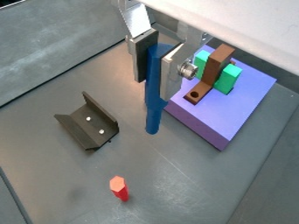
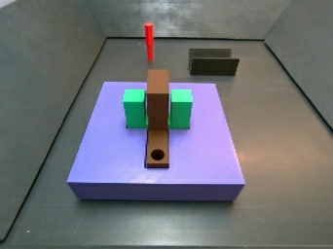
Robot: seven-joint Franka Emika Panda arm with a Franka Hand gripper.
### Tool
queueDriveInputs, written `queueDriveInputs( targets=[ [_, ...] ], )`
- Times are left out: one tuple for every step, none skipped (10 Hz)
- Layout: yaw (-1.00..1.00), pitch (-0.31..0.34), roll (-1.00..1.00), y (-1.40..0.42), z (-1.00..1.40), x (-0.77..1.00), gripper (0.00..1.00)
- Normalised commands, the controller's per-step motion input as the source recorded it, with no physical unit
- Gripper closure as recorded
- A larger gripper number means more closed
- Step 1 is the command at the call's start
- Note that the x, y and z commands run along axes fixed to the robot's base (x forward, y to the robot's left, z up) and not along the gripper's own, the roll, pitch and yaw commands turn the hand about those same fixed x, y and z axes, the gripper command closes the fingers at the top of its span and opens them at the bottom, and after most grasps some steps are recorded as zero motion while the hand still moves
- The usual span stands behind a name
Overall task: Pick up the blue object. Move up. Move to above the board. Insert the blue object.
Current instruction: Move to above the board, then insert the blue object.
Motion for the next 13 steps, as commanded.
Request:
queueDriveInputs(
  targets=[
    [0.00,0.040,0.01,0.00,0.17,0.01,1.00],
    [-0.14,0.240,0.14,-1.40,0.23,0.28,1.00],
    [-0.11,0.249,0.14,-1.40,0.22,0.28,1.00],
    [-0.05,0.246,0.13,-1.40,0.22,0.30,1.00],
    [-0.03,0.211,0.03,-1.40,0.22,0.33,1.00],
    [-0.01,0.189,0.03,-1.40,0.22,0.34,1.00],
    [0.00,0.160,0.01,-1.40,0.23,0.37,1.00],
    [0.00,0.141,0.00,-1.40,0.23,0.39,1.00],
    [0.01,0.135,0.03,-0.84,0.14,0.26,1.00],
    [0.01,0.128,0.03,-0.48,0.09,0.19,1.00],
    [0.01,0.094,0.04,-0.24,0.05,0.12,1.00],
    [0.01,0.077,0.05,-0.17,0.04,0.08,1.00],
    [0.03,-0.037,-0.27,-0.34,-0.29,-0.09,1.00]
  ],
)
